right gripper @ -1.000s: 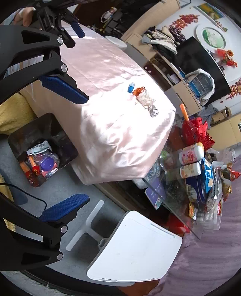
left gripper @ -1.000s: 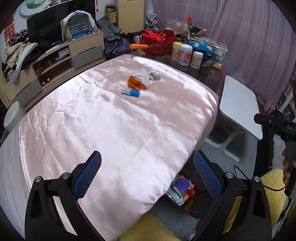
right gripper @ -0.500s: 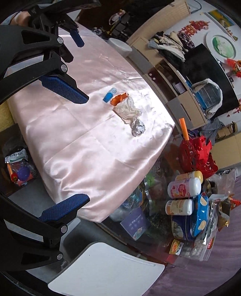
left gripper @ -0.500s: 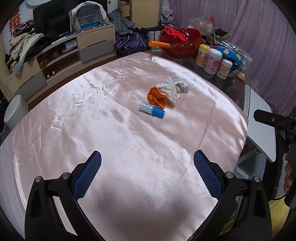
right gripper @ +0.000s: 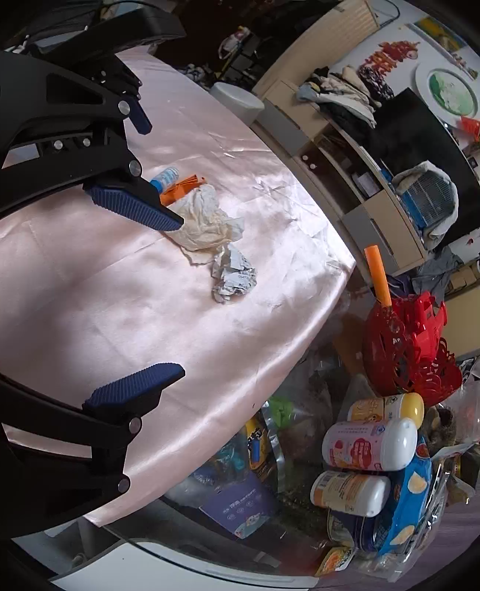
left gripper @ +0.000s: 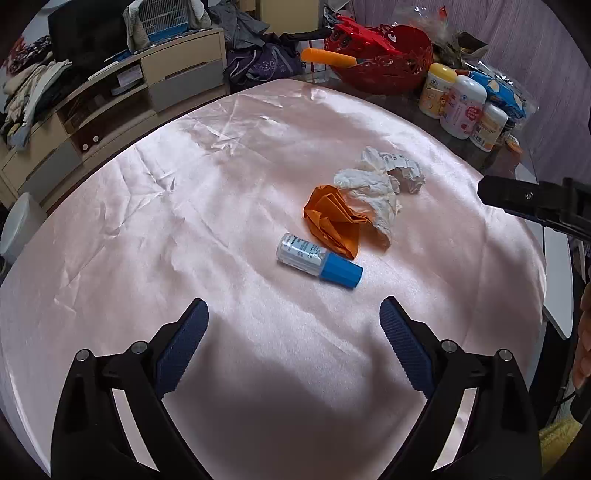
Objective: Collect trash
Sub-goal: 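Move both open tools back over the table toward the bottle and crumpled paper, then grasp the blue-capped bottle with the left tool while the right tool grasps the crumpled silver paper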
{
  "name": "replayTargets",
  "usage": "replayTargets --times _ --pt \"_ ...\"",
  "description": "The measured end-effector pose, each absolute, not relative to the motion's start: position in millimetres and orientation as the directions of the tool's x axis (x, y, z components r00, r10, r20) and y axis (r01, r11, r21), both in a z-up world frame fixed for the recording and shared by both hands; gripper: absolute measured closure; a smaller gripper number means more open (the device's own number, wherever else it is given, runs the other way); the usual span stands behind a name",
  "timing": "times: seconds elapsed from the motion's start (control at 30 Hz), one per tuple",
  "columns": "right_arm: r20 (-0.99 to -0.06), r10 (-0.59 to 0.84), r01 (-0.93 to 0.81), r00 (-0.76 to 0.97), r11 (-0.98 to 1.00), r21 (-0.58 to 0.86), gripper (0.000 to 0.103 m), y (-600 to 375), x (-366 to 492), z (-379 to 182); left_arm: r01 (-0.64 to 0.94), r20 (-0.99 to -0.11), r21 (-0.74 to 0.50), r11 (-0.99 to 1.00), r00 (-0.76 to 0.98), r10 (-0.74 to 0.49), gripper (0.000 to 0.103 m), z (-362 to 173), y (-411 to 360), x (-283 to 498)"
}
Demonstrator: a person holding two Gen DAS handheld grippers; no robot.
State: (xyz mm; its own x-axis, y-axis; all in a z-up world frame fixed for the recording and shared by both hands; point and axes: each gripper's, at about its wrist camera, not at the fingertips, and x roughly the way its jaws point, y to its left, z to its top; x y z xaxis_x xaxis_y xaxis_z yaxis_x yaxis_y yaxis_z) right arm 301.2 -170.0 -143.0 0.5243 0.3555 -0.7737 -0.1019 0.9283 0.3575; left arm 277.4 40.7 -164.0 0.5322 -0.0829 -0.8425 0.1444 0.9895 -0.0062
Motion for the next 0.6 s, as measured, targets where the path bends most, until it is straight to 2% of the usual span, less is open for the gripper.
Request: replayTargets --times 0.17,0.3,0.37,0.57,0.6 --pt "-0.773 0.371 -0.108 0.515 0.922 0.371 0.038 -160.8 325.7 -149.9 0.158 -0.843 0.001 0.987 0.531 -0.084 0.015 -172.2 41.6 292.6" --pt "-0.777 0.38 -0.116 0.502 0.92 0.375 0.049 -151.5 346.9 -157.2 0.176 -0.846 -0.007 0.984 0.523 -0.1 0.015 -178.8 37.3 300.9" --pt "-0.786 0.374 -0.116 0.493 0.923 0.367 0.05 -146.8 355.9 -162.0 0.181 -0.85 -0.012 0.983 0.516 -0.105 0.018 -182.4 36.1 305.2" --pt "-0.801 0.374 -0.118 0.468 0.925 0.362 0.053 -137.7 372.6 -175.9 0.203 -0.842 0.007 0.979 0.529 -0.104 0.019 -184.8 34.0 312.3" --pt "-0.804 0.375 -0.121 0.462 0.924 0.362 0.057 -135.6 374.3 -178.5 0.21 -0.841 0.008 0.978 0.53 -0.107 0.019 -184.6 33.6 313.1"
